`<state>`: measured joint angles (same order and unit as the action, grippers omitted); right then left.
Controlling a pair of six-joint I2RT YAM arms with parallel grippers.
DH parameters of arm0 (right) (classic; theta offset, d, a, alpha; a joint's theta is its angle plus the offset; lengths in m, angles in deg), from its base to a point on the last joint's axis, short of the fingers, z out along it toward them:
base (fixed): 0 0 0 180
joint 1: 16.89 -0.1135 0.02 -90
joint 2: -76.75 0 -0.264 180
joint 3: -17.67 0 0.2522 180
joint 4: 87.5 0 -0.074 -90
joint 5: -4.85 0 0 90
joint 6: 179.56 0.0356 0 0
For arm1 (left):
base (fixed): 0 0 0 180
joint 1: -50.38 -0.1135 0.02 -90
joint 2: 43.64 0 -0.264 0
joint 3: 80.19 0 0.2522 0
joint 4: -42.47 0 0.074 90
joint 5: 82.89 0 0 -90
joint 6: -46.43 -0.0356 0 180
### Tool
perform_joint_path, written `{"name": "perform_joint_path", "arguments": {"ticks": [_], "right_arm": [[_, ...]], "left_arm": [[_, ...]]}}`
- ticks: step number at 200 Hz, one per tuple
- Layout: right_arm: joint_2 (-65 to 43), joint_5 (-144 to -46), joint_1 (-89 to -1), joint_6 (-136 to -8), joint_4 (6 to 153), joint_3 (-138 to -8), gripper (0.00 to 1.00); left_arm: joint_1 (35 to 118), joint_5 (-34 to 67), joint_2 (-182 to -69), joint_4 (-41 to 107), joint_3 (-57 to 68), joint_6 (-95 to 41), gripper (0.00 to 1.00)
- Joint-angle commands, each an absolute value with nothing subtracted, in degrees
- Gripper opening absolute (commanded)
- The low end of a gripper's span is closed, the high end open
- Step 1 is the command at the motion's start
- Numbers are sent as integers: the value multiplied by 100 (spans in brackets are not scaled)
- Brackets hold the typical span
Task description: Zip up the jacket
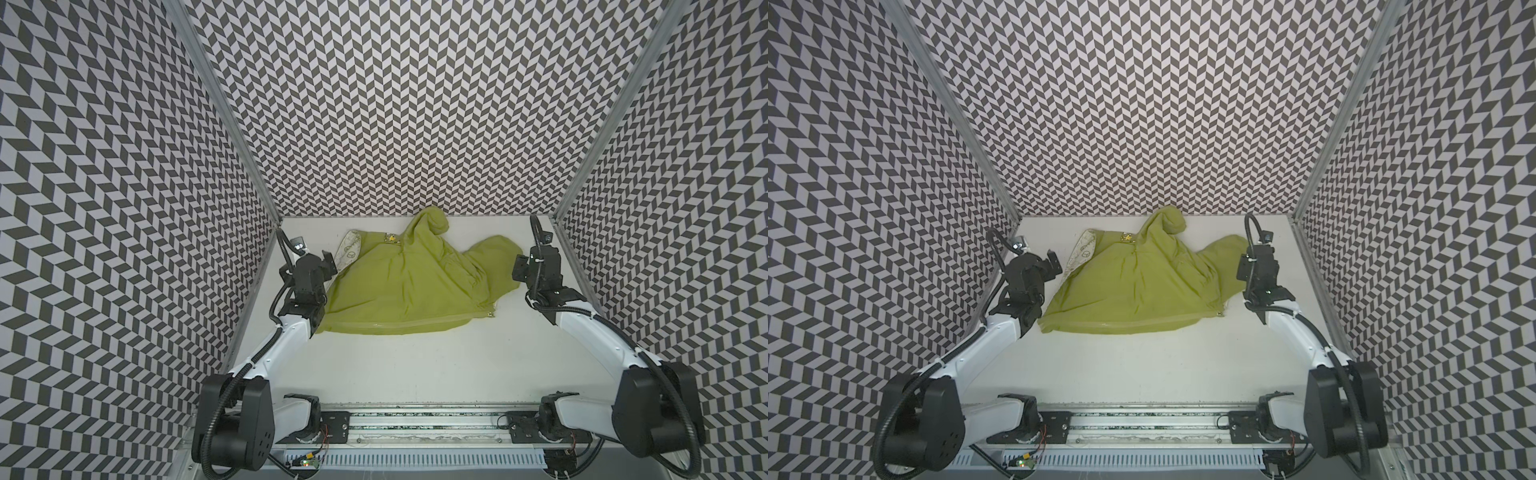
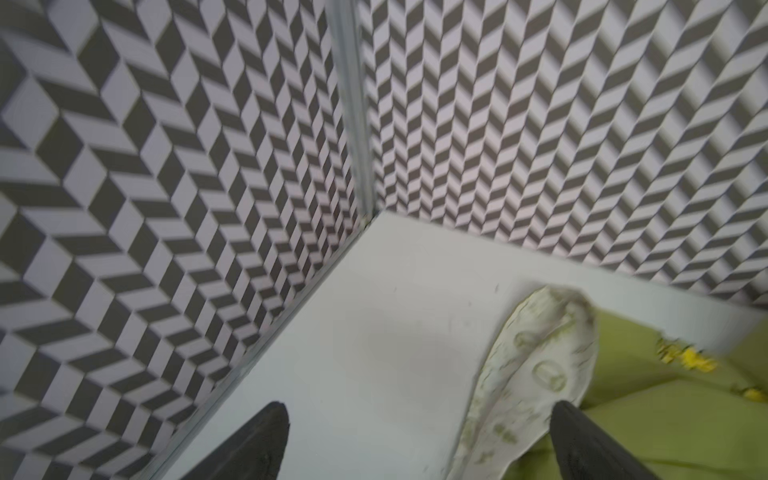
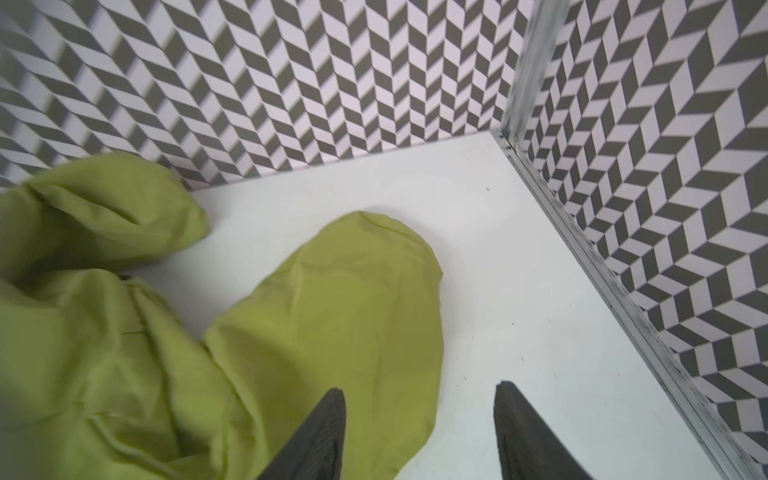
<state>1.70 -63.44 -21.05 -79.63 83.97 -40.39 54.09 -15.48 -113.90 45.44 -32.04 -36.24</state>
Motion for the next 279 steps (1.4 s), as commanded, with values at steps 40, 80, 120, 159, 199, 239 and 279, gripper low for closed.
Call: {"name": "perform_joint_path", "arguments": {"ticks": [40, 80, 120, 159, 199, 239, 279], "right_arm": [[-952, -6400, -1996, -8535, 9199, -3875, 61], [-1082, -6655, -2023, -8732, 11180, -2857, 63], [-1173, -7173, -1998, -8933, 13226, -1728, 65], [-911, -7316, -2014, -9029, 13013, -1577, 70], [-1273, -7056, -2057, -8994, 12850, -1932, 100], [-1199, -6981, -2075, -8964, 12652, -2089, 100], [-1349, -6977, -2093, -9020, 13230, -1837, 100]], "left_arm": [[4808, -1387, -12373, 5874, -3827, -3654, 100], [4721, -735, -12997, 5939, -3456, -3491, 100], [4755, -58, -13380, 8422, -4494, -3935, 100], [4740, -72, -13239, 7934, -4385, -3883, 100], [4803, -247, -13280, 7636, -4200, -3870, 100], [4843, -319, -13281, 7674, -4217, -3899, 100], [4870, -379, -13275, 7678, -4217, -3920, 100]]}}
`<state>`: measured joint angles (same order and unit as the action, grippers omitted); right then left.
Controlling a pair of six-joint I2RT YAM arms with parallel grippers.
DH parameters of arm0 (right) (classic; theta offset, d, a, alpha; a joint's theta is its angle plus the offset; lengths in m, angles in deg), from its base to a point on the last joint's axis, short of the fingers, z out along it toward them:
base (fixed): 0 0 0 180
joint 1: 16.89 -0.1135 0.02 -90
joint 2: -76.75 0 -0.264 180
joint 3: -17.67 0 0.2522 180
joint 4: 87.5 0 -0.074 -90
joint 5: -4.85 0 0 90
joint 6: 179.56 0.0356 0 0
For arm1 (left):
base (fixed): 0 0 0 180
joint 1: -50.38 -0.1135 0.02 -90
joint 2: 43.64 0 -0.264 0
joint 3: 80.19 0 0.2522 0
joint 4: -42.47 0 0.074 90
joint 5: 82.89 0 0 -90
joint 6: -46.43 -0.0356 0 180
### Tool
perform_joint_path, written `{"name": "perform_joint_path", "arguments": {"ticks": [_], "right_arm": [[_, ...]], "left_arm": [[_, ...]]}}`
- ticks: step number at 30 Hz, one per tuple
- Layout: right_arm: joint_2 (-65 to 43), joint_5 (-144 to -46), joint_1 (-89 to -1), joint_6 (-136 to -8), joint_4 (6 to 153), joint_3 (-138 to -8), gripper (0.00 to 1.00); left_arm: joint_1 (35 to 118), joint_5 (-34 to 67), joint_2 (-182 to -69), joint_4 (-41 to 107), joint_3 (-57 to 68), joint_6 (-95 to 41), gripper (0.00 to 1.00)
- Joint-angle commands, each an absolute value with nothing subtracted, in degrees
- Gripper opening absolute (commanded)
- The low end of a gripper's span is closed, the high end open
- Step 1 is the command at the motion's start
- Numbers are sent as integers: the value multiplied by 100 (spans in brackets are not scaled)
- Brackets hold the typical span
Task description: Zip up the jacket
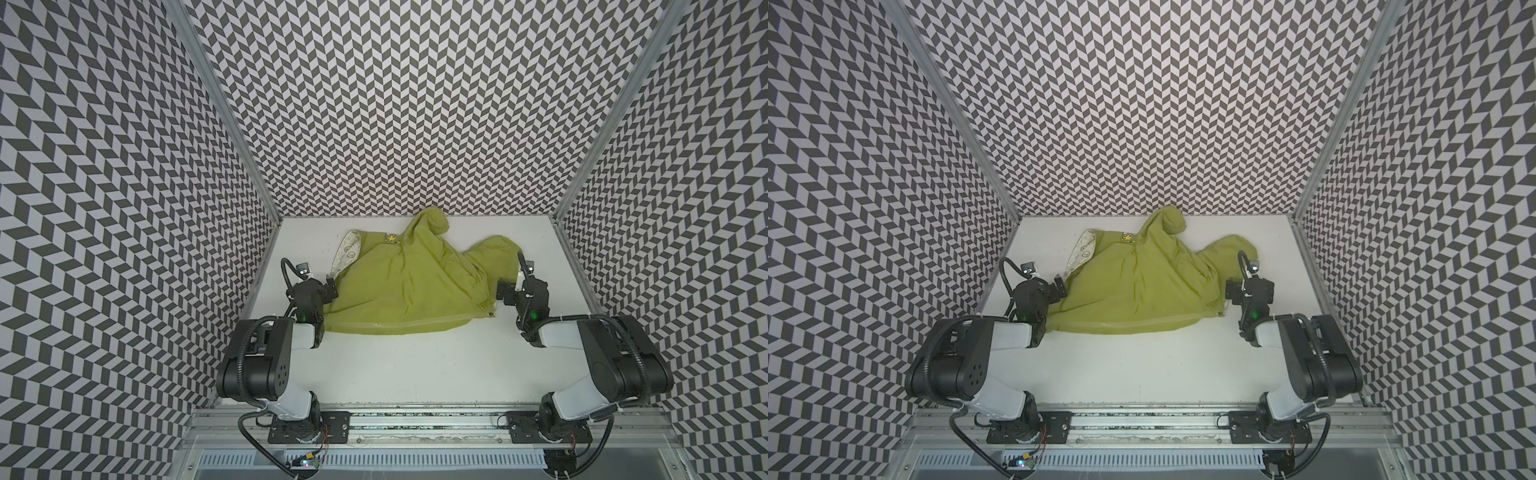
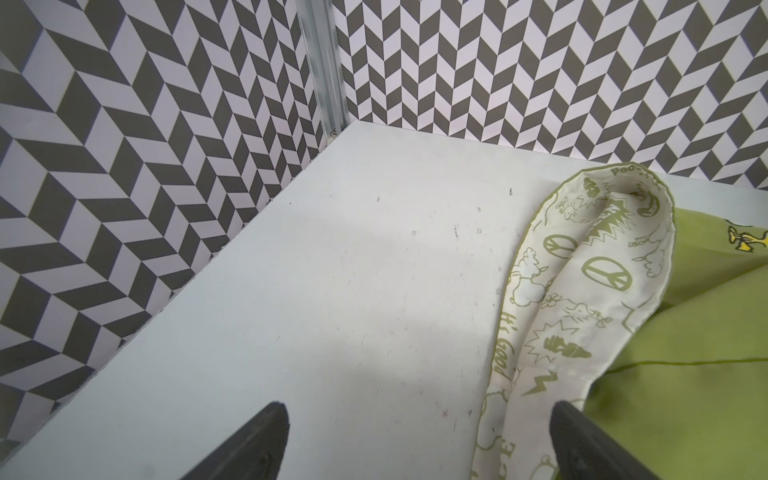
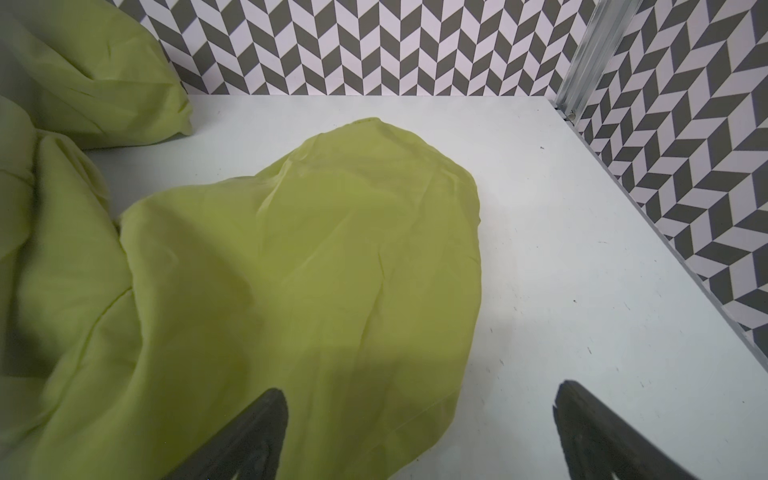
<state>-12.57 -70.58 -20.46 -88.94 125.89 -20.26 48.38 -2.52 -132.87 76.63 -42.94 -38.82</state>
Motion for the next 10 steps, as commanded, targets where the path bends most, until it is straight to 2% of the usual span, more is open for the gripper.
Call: {"name": "perform_joint_path", "arguments": {"ticks": [1, 10], "right_arm": [[-1350, -6973, -2093, -9023, 13237, -1835, 100], [-1406, -6963, -2102, -9015, 12970, -1939, 100]], "left_arm": [[4875, -379, -13271, 7678, -4217, -3919, 100], [4888, -405, -13307, 7666, -4191, -3927, 100]]}}
